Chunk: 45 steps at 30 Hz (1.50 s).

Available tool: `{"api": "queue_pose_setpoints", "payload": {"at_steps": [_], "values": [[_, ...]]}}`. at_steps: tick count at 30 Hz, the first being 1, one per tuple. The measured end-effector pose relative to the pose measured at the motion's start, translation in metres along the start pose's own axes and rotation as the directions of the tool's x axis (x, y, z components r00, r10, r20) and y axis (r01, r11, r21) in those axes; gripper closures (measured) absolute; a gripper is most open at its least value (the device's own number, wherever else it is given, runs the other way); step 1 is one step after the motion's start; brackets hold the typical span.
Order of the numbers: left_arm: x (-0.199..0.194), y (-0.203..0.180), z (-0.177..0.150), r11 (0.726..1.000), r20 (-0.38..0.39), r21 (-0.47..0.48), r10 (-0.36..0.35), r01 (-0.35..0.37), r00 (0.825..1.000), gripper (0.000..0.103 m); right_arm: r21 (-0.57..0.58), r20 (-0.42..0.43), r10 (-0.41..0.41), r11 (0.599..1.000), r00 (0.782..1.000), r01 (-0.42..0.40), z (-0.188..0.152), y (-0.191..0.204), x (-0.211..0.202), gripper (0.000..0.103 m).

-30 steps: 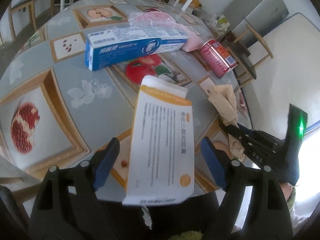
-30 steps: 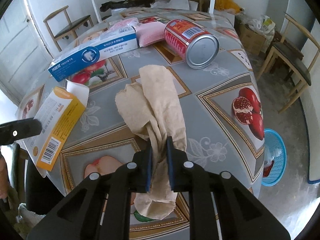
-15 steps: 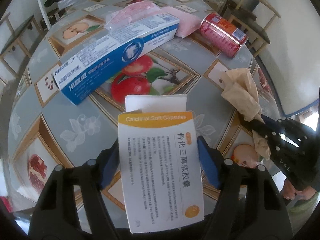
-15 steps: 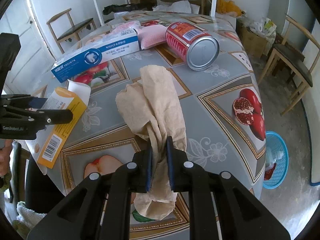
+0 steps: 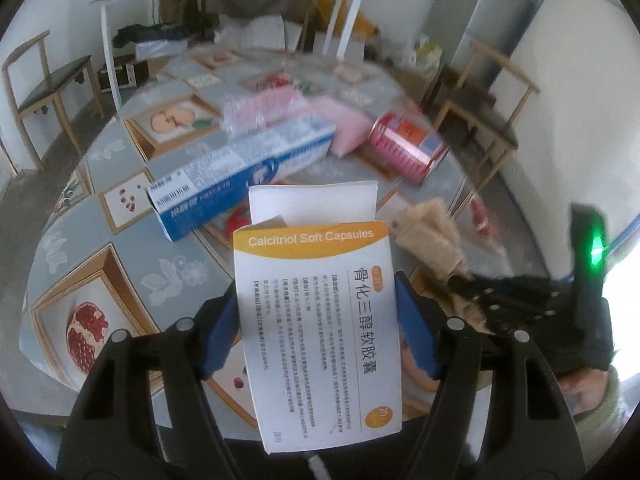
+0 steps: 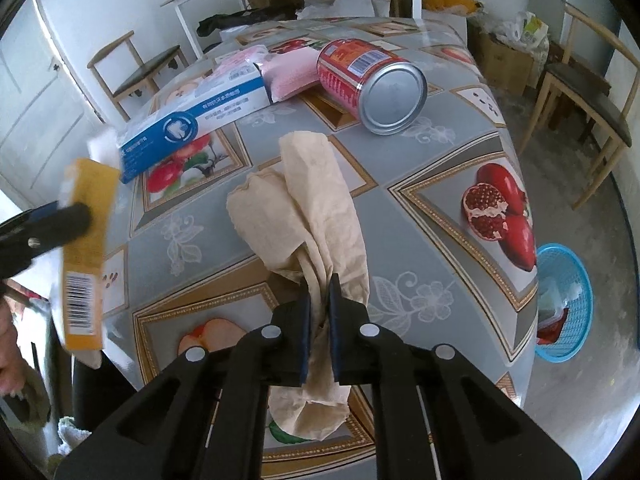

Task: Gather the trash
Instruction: 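Hold the capsule box and paper bag raised above the table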

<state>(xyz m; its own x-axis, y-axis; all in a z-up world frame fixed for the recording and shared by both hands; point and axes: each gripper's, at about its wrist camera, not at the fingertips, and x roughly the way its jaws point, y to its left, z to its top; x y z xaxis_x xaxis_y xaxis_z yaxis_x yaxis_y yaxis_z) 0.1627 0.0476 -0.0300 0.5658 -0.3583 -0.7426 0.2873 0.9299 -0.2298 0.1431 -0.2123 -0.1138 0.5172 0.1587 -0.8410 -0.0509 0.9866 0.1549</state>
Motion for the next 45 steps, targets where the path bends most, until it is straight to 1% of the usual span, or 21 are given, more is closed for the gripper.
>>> {"api": "queue_pose_setpoints", "payload": {"at_steps": [5,7,12,20,23,30,39,45], "values": [[-0.025,-0.002,0.000,0.999,0.102,-0.036,-0.011,0.015,0.995,0.035,0.009,0.027,0.000,1.000,1.000,0.000,0.006,0.002,-0.013,0.096],[-0.036,-0.002,0.000,0.999,0.148,-0.041,-0.009,0.015,0.989,0.035,0.016,0.042,0.002,1.000,0.999,-0.003,0.009,0.003,-0.021,0.096],[-0.054,0.002,-0.001,0.997,0.201,-0.065,-0.020,0.034,0.979,0.035,0.040,0.076,0.009,0.999,0.997,-0.012,0.015,0.004,-0.037,0.096],[-0.064,0.011,-0.005,0.995,0.227,-0.084,-0.039,0.060,0.973,0.035,0.063,0.103,0.013,0.998,0.995,-0.020,0.019,0.011,-0.055,0.096],[-0.068,0.015,-0.006,0.994,0.239,-0.093,-0.042,0.066,0.970,0.035,0.075,0.105,0.028,0.997,0.994,-0.036,0.020,0.013,-0.058,0.096],[-0.073,0.021,-0.007,0.990,0.257,-0.111,-0.056,0.087,0.965,0.035,0.071,0.116,0.029,0.997,0.993,-0.037,0.027,0.023,-0.064,0.096],[-0.074,0.024,-0.007,0.988,0.259,-0.120,-0.062,0.096,0.964,0.035,0.068,0.115,0.041,0.996,0.993,-0.049,0.032,0.030,-0.062,0.096],[-0.070,0.025,-0.005,0.987,0.256,-0.132,-0.058,0.094,0.965,0.035,0.079,0.119,0.061,0.994,0.991,-0.070,0.036,0.026,-0.058,0.096]]}}
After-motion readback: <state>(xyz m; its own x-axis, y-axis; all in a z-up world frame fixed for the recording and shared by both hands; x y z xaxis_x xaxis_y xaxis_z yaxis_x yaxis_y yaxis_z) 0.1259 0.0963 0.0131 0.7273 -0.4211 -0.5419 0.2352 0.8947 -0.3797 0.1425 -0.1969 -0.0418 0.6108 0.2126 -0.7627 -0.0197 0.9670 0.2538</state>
